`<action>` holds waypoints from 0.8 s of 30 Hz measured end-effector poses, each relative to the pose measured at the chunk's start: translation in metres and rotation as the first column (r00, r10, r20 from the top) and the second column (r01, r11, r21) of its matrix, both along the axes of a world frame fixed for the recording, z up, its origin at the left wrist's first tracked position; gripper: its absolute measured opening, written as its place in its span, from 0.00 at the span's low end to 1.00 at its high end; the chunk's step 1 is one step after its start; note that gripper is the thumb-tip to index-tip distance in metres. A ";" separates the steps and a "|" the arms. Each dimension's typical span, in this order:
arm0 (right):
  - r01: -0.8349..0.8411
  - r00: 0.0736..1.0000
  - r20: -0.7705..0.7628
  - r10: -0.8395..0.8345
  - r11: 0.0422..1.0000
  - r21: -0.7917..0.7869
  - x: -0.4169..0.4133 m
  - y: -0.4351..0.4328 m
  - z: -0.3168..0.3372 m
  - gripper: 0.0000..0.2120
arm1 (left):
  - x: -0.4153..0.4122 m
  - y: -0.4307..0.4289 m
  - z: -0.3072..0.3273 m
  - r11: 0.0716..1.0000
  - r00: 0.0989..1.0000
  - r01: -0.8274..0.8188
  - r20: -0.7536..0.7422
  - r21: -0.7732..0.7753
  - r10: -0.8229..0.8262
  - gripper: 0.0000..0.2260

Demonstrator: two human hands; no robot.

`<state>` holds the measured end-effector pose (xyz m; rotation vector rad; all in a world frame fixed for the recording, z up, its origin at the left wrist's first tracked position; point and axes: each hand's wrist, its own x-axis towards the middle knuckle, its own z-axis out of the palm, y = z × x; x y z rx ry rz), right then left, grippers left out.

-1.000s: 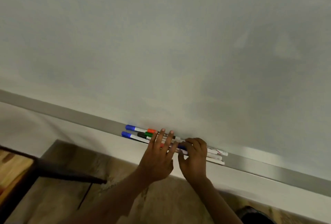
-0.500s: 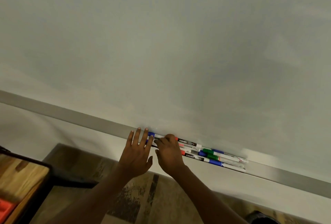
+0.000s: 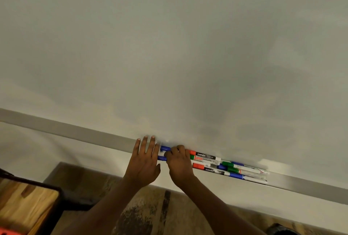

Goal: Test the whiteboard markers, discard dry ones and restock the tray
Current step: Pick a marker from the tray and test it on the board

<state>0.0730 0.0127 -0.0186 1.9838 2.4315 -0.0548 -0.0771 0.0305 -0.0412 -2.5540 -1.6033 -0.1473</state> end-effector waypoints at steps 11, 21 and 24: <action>-0.016 0.985 -0.164 0.058 0.969 0.245 -0.003 -0.020 0.136 0.25 | 0.017 0.014 0.110 0.903 0.935 0.110 0.266 0.414 -0.236 0.21; 0.145 0.974 -0.225 0.033 0.676 0.722 0.016 -0.040 0.310 0.25 | 0.042 0.017 0.319 0.637 0.914 -0.052 0.294 0.769 -0.281 0.20; 0.509 0.801 -0.599 0.018 0.505 0.697 0.038 -0.053 0.358 0.41 | 0.047 0.011 0.373 0.581 0.899 -0.140 0.348 0.802 -0.264 0.15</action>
